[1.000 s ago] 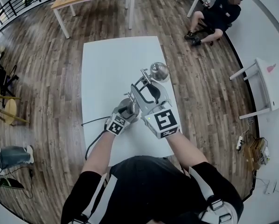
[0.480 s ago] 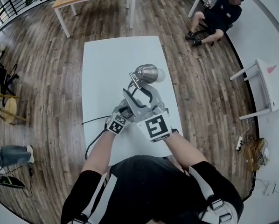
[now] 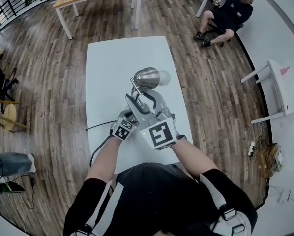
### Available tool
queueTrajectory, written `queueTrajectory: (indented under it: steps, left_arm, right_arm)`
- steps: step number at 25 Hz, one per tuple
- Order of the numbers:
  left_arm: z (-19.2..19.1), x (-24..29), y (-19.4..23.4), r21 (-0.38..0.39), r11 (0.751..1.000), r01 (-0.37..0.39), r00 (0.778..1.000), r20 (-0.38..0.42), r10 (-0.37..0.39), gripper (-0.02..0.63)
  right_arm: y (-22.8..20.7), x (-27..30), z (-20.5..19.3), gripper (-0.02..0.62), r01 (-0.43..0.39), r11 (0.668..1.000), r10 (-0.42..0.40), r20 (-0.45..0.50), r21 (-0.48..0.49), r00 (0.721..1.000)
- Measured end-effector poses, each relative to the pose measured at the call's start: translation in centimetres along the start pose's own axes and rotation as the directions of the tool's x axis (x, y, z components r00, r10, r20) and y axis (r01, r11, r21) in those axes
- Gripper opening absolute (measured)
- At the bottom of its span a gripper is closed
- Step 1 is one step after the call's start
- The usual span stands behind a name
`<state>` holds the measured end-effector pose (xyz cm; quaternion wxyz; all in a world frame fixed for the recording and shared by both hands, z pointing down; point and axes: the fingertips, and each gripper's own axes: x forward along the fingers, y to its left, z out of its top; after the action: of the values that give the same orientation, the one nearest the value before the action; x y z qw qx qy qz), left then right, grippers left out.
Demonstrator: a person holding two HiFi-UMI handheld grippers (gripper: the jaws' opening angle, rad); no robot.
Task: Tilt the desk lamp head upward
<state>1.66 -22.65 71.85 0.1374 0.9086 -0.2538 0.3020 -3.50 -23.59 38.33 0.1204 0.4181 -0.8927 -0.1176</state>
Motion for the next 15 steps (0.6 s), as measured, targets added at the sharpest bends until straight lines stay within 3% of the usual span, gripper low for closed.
queueTrajectory:
  steps: [4,9,13,15]
  left_arm:
    - [0.2,-0.3,0.0,0.006,1.000,0.001,1.000,-0.002,-0.001,0.244]
    - [-0.4,0.3,-0.1,0.010,1.000,0.014,1.000,0.003,-0.014,0.244]
    - [-0.1,-0.3,-0.3,0.010,1.000,0.015,1.000,0.003,-0.015,0.244]
    - [-0.1,-0.3,-0.5,0.017,0.999,0.029,1.000,0.004,-0.029,0.244]
  right_arm:
    - [1.2,0.3,0.1,0.110,-0.006,0.999,0.006,-0.015,-0.048,1.000]
    - [1.7,0.5,0.0,0.089,0.008,1.000,-0.008,-0.009,0.008,1.000]
    - [1.6,0.2,0.2,0.092,0.019,0.999,-0.019,-0.004,-0.034,1.000]
    - [1.7,-0.5,-0.1,0.101,0.040,0.999,-0.040,0.011,0.000,0.999]
